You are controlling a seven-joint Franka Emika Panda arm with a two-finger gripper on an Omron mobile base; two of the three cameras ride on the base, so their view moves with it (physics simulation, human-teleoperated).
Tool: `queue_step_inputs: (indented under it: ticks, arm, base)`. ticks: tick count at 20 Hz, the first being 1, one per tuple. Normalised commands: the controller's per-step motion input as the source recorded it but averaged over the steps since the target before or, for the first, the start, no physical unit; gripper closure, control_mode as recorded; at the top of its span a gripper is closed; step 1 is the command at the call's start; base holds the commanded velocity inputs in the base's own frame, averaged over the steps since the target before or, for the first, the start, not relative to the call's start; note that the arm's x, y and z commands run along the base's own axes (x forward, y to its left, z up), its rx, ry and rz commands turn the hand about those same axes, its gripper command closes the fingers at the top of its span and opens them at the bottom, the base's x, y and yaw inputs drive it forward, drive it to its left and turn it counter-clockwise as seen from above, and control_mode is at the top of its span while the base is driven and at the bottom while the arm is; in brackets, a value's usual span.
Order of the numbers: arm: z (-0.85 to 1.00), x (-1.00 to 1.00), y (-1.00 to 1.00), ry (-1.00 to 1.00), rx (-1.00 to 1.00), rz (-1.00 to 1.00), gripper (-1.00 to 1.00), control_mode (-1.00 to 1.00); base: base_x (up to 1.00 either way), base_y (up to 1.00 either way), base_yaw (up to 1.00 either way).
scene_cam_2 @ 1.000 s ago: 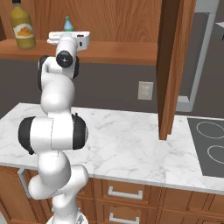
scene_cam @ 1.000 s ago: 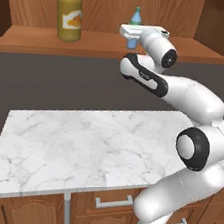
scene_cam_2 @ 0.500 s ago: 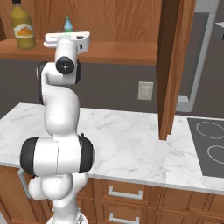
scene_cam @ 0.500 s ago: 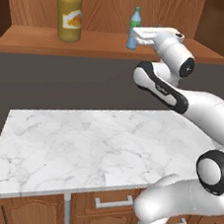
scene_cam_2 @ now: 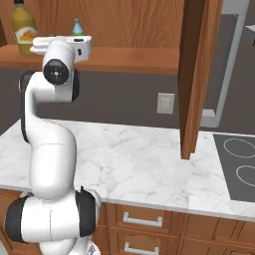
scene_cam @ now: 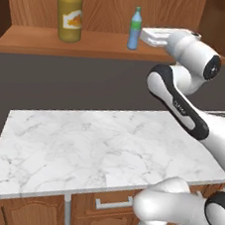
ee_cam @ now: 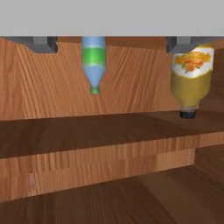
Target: Sort all alcoholic drinks to one cabinet, and non-alcoholic drinks to the other.
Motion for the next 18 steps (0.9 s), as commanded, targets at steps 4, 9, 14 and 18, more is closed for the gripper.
queue_step_inputs:
  ticks: [4,9,14,18]
  arm:
    - [0.03,-1.0,0.08,0.34,0.0,-0.02,-1.0,-1.0]
    - [-0.03,-1.0,0.0,0.39,0.0,-0.05,-1.0,-1.0]
    - [-0.26,-1.0,0.0,0.44,-0.04,-0.1,-1.0,-1.0]
    - [-0.56,-1.0,-0.01,0.43,-0.11,-0.11,-1.0,-1.0]
  base:
    - [0.0,0.0,0.0]
    - [0.0,0.0,0.0]
    - [0.0,0.0,0.0]
    - [0.0,0.0,0.0]
